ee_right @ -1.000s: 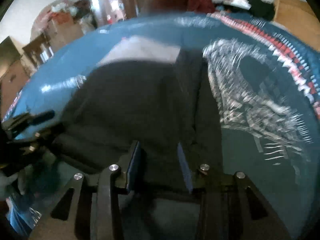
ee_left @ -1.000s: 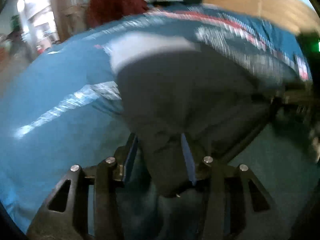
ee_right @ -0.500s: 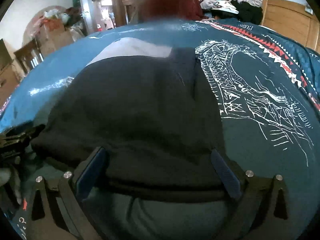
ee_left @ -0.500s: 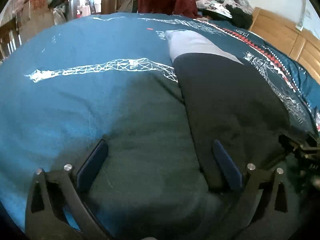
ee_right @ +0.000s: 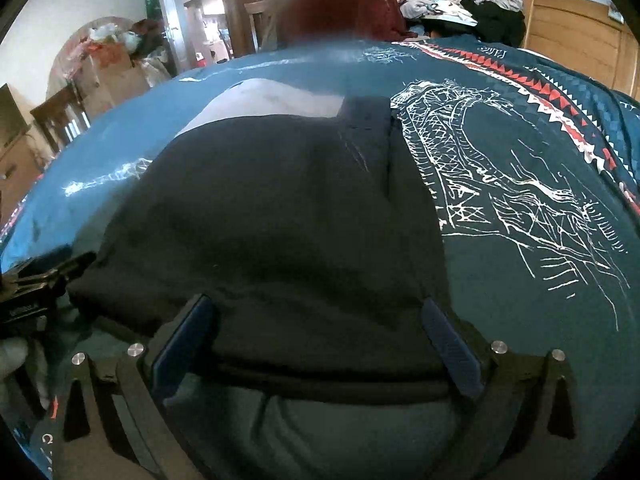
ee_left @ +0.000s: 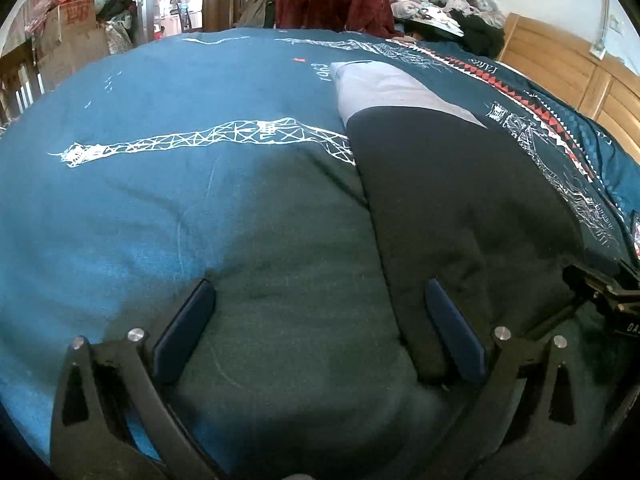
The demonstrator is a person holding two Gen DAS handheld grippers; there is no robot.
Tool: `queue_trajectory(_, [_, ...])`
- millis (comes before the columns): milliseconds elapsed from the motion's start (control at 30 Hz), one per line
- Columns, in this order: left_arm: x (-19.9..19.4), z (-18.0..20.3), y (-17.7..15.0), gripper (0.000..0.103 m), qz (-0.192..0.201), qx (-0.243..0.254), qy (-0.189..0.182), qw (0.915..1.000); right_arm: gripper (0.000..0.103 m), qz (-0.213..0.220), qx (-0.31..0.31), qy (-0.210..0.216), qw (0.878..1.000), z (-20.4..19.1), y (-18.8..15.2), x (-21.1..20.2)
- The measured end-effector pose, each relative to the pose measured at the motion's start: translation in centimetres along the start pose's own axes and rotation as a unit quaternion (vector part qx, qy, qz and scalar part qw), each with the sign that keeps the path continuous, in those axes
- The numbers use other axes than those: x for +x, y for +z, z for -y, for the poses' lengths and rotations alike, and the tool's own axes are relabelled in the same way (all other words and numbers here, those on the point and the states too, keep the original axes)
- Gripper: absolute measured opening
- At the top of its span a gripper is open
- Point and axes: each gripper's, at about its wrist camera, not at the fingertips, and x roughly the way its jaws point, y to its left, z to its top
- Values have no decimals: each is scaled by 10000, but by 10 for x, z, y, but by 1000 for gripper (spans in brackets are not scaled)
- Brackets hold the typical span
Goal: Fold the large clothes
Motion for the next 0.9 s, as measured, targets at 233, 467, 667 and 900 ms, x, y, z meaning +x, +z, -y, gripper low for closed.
queue_trajectory(233, [-1,0,1,103,3,6,8,10000,103,1,2,2,10000,0,0,0])
queue_trajectory(467, [0,-2,1,103,-7,-13,-23,10000,103,2,2,2,10000,0,0,0])
queue_trajectory(667, [1,-2,1,103,-19,-32,-41,10000,103,1,1,2,10000,0,0,0])
queue_trajectory(900, [1,-2,2,103,-17,-38,-50,10000,103,1,1,2,10000,0,0,0])
